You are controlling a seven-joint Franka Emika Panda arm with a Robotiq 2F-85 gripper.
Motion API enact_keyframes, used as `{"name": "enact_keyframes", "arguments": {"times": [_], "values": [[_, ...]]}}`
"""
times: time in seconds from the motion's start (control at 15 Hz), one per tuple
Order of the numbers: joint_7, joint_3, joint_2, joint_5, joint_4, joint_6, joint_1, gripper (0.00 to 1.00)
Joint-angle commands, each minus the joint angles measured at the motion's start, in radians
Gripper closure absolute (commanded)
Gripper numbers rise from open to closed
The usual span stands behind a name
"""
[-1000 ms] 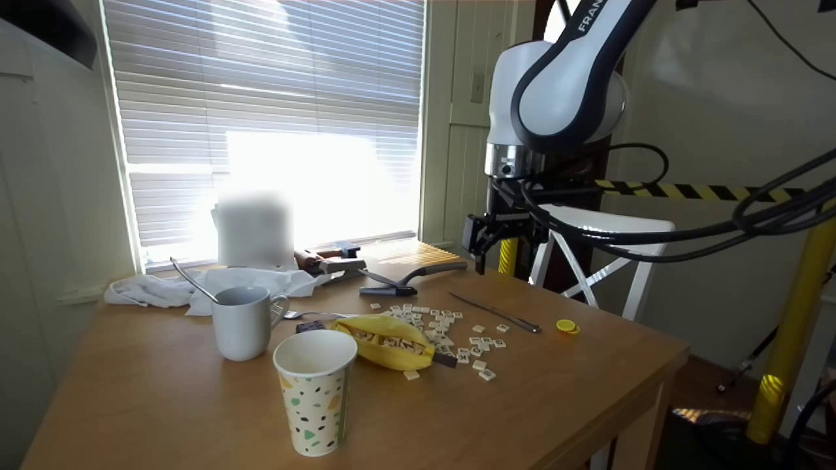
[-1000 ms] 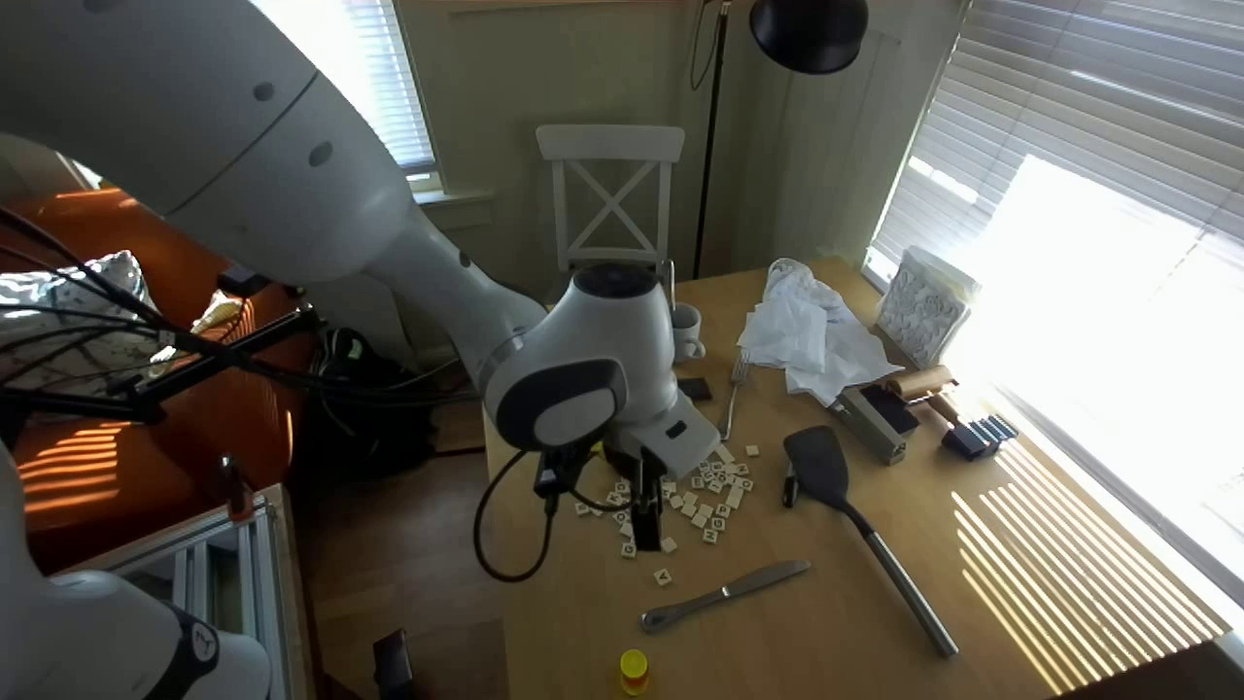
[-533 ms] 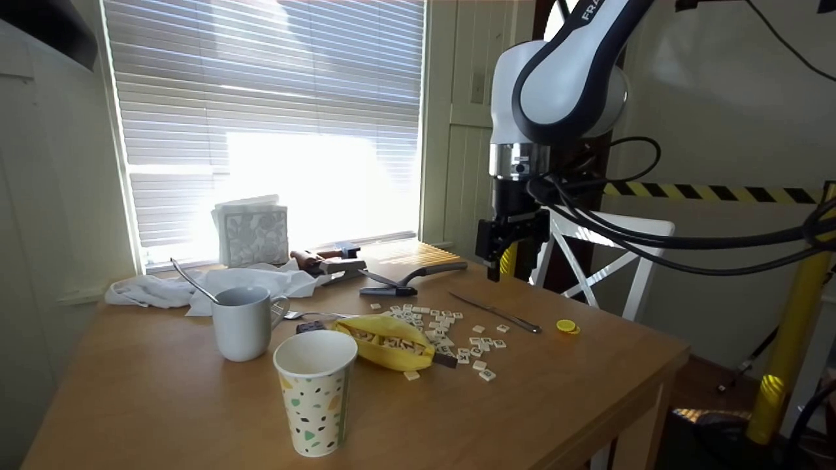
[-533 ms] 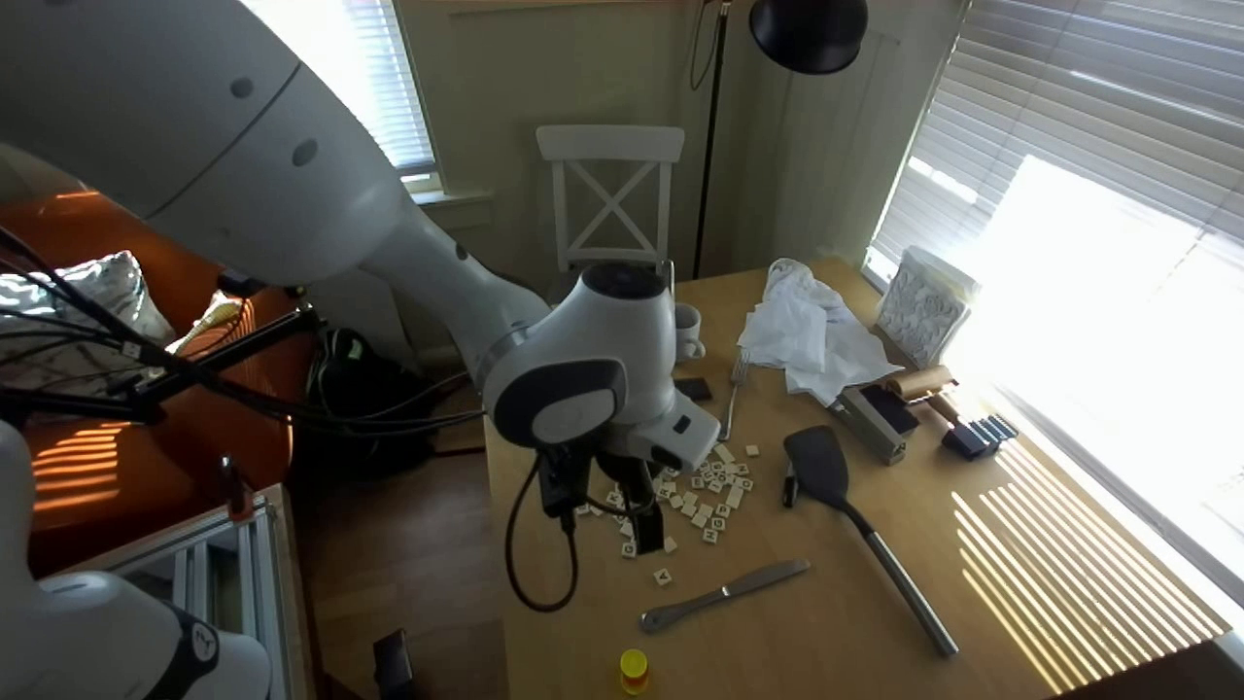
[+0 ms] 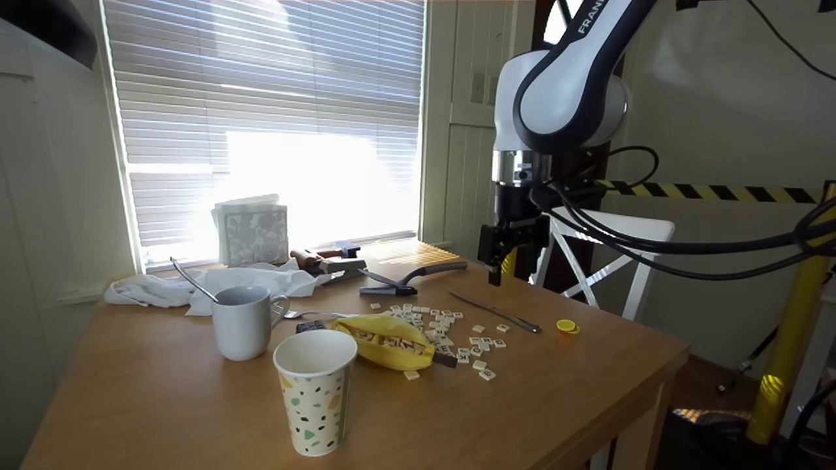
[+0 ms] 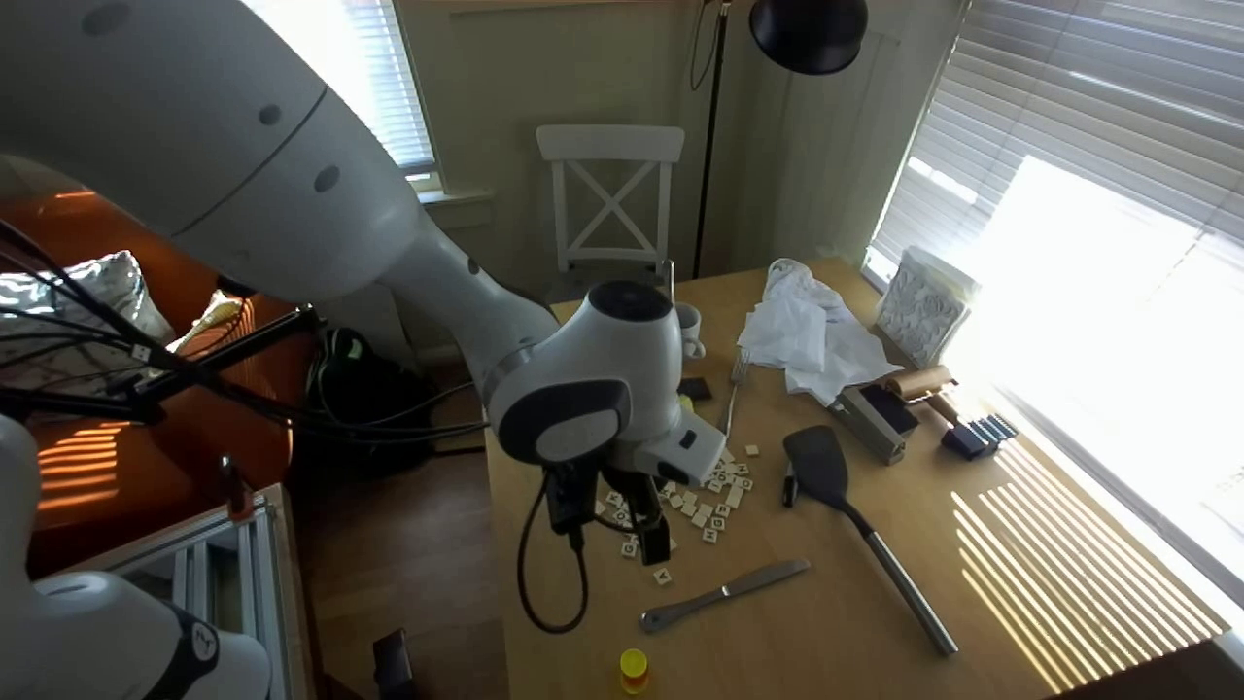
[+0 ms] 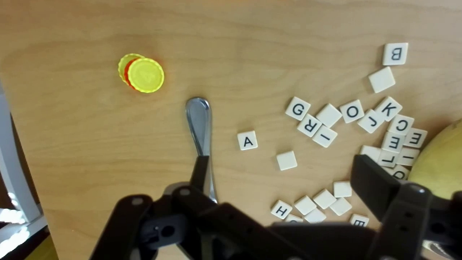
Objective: Move the letter 'V' to the right then put it in the banana bag.
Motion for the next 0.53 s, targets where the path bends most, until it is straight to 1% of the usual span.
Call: {"name": "enact_keyframes", "arguments": {"times": [0.0, 0.2, 0.27, 0.33, 0.4, 0.47], "values": [[-0.112, 0.048, 0.059, 0.074, 0.013, 0.088, -0.067, 0.0], [-0.183, 0.082, 0.106, 0.123, 0.018, 0.137, -0.106, 0.0], [-0.194, 0.087, 0.123, 0.129, 0.022, 0.146, -0.113, 0.14], [-0.2, 0.088, 0.138, 0.129, 0.027, 0.153, -0.117, 0.18], [-0.206, 0.092, 0.154, 0.13, 0.032, 0.156, -0.122, 0.26], [-0.196, 0.08, 0.169, 0.114, 0.039, 0.16, -0.114, 0.28]]}}
